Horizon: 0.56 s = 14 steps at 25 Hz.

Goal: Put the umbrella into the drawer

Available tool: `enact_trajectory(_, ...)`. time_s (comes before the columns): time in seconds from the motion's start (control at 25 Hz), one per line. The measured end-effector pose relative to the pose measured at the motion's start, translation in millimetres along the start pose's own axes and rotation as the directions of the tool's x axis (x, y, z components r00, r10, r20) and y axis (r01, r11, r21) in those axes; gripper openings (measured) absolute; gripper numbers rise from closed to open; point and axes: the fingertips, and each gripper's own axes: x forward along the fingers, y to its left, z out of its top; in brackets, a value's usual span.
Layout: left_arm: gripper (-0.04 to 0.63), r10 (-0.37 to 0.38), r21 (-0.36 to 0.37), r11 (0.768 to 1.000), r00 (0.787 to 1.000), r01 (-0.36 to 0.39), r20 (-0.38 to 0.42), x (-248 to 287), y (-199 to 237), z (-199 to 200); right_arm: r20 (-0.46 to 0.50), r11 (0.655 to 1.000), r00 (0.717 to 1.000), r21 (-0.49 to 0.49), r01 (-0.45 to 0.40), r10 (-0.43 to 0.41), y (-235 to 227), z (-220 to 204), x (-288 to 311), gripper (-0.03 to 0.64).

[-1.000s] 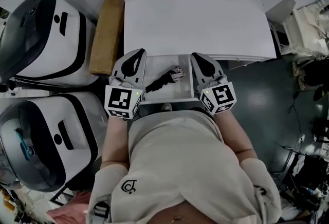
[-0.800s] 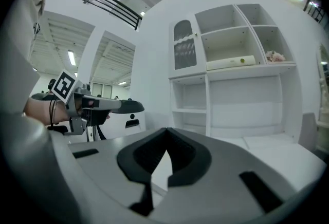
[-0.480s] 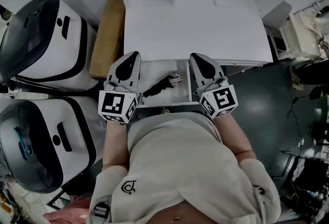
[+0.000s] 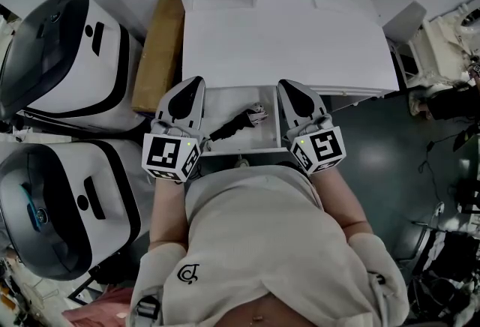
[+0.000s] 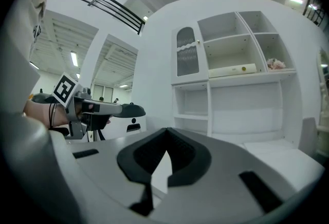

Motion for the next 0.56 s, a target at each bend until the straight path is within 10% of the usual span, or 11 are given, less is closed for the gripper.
enact_trajectory(0.56, 0.012, -0.009, 0.004, 1.000, 1.000, 0.009, -0.001, 0.5, 1.2, 0.8, 0.012, 1.000, 1.000, -0.012, -0.013, 0.013, 7.8, 3.8, 3.9, 0.005)
